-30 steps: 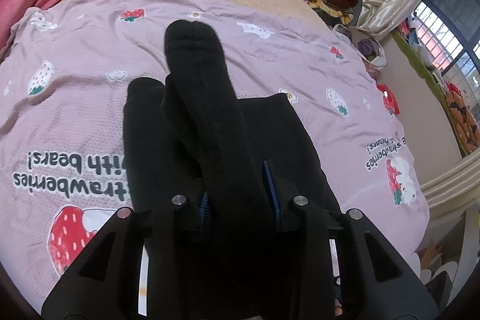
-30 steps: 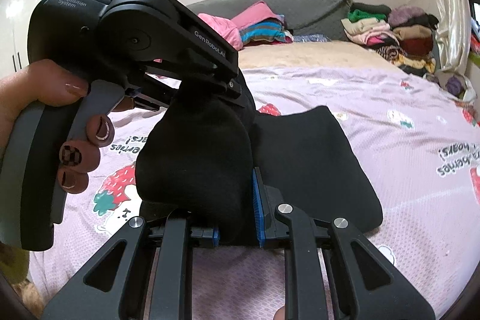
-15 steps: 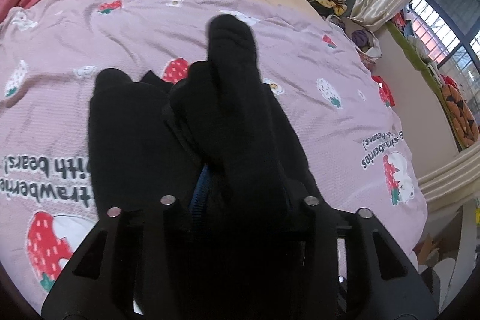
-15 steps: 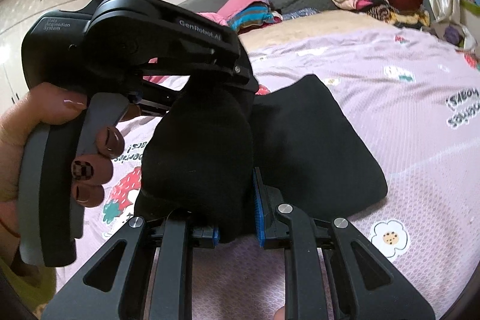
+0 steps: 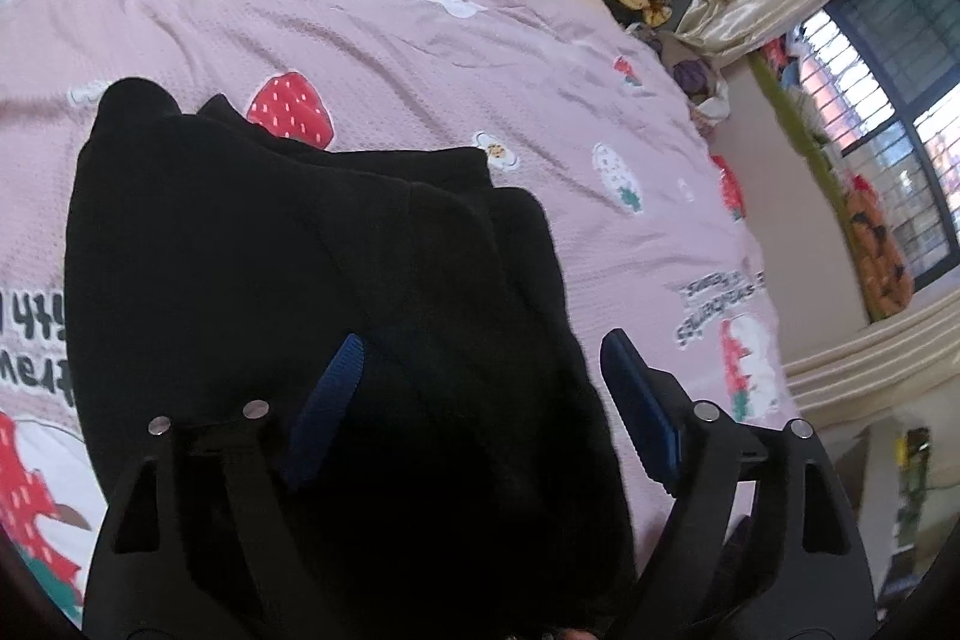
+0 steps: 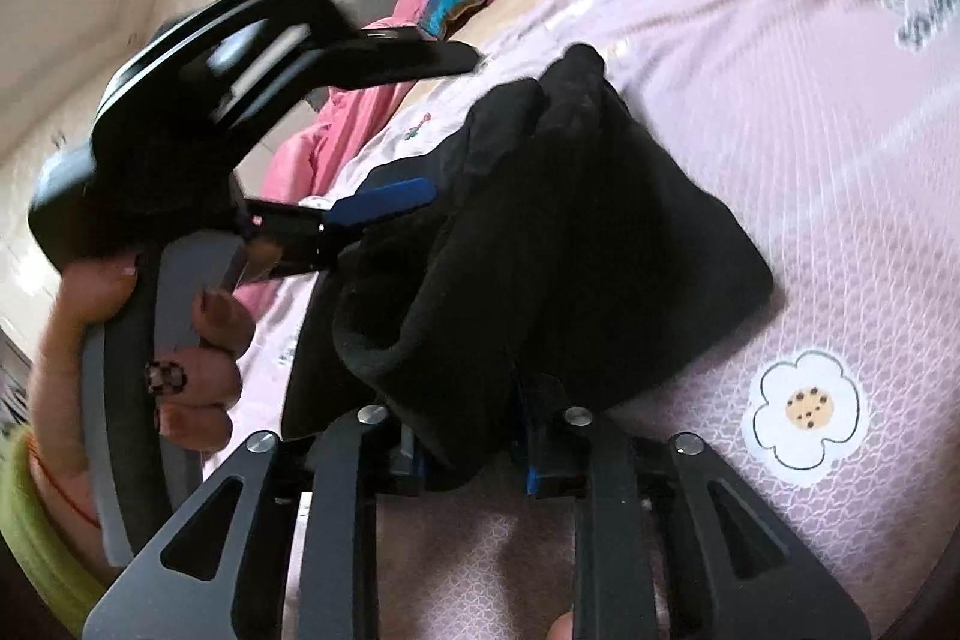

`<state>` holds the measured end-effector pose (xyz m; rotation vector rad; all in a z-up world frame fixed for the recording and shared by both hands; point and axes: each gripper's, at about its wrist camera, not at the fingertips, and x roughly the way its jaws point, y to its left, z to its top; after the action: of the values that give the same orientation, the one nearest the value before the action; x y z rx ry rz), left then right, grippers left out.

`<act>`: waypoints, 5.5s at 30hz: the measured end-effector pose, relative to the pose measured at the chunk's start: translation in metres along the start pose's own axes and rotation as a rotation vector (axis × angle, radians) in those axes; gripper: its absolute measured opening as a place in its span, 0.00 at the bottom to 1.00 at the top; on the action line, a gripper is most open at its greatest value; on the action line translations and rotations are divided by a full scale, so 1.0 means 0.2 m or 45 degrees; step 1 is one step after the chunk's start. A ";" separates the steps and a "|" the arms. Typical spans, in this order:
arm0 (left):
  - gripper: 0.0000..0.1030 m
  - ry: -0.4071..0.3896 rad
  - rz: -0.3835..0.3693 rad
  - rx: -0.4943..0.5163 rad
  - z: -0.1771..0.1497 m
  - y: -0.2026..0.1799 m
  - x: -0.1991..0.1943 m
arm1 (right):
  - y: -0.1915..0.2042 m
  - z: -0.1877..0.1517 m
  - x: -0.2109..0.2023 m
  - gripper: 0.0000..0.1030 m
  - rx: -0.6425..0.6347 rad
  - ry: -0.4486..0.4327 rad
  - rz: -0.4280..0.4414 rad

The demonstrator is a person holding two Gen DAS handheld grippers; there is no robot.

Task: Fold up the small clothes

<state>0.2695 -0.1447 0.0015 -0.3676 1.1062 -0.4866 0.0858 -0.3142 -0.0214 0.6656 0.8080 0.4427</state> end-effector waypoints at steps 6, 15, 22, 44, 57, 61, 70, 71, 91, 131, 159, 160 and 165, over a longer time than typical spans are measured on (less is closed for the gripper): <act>0.76 -0.118 0.000 0.006 -0.02 0.05 -0.20 | -0.01 0.06 -0.03 0.51 0.027 0.065 0.078; 0.78 -0.223 0.272 0.072 -0.21 0.26 -0.37 | 0.04 0.45 0.02 0.78 -0.049 0.199 0.062; 0.78 -0.189 0.333 0.106 -0.29 0.31 -0.32 | 0.06 0.56 0.30 0.60 -0.196 0.391 -0.135; 0.78 -0.120 0.324 0.191 -0.33 0.23 -0.24 | 0.02 0.65 0.42 0.10 -0.574 0.254 -0.284; 0.78 -0.117 0.343 0.189 -0.37 0.22 -0.24 | -0.01 0.63 0.12 0.42 -0.374 0.124 -0.240; 0.78 -0.130 0.338 0.187 -0.40 0.22 -0.26 | 0.06 0.58 -0.03 0.44 -0.391 0.101 -0.161; 0.78 -0.147 0.323 0.157 -0.43 0.22 -0.28 | 0.10 0.45 0.06 0.41 -0.407 0.272 -0.153; 0.78 -0.146 0.323 0.153 -0.43 0.22 -0.28 | 0.06 0.45 0.08 0.17 -0.376 0.290 -0.168; 0.78 -0.131 0.311 0.183 -0.48 0.15 -0.28 | 0.01 0.31 0.00 0.34 -0.481 0.161 -0.347; 0.81 -0.135 0.286 0.202 -0.52 0.14 -0.30 | 0.22 0.73 0.40 0.06 -0.657 0.121 -0.475; 0.91 -0.199 0.282 0.257 -0.59 -0.02 -0.46 | 0.27 0.65 -0.09 0.89 -0.622 -0.079 -0.523; 0.91 -0.203 0.281 0.258 -0.60 -0.02 -0.47 | 0.29 0.64 -0.14 0.90 -0.629 -0.097 -0.505; 0.91 -0.247 0.317 0.268 -0.64 -0.03 -0.55 | 0.37 0.54 -0.33 0.95 -0.655 -0.185 -0.472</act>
<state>0.1119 -0.0944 0.0358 -0.0878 0.8881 -0.3347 0.1205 -0.3416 0.1186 0.0632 0.6252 0.2430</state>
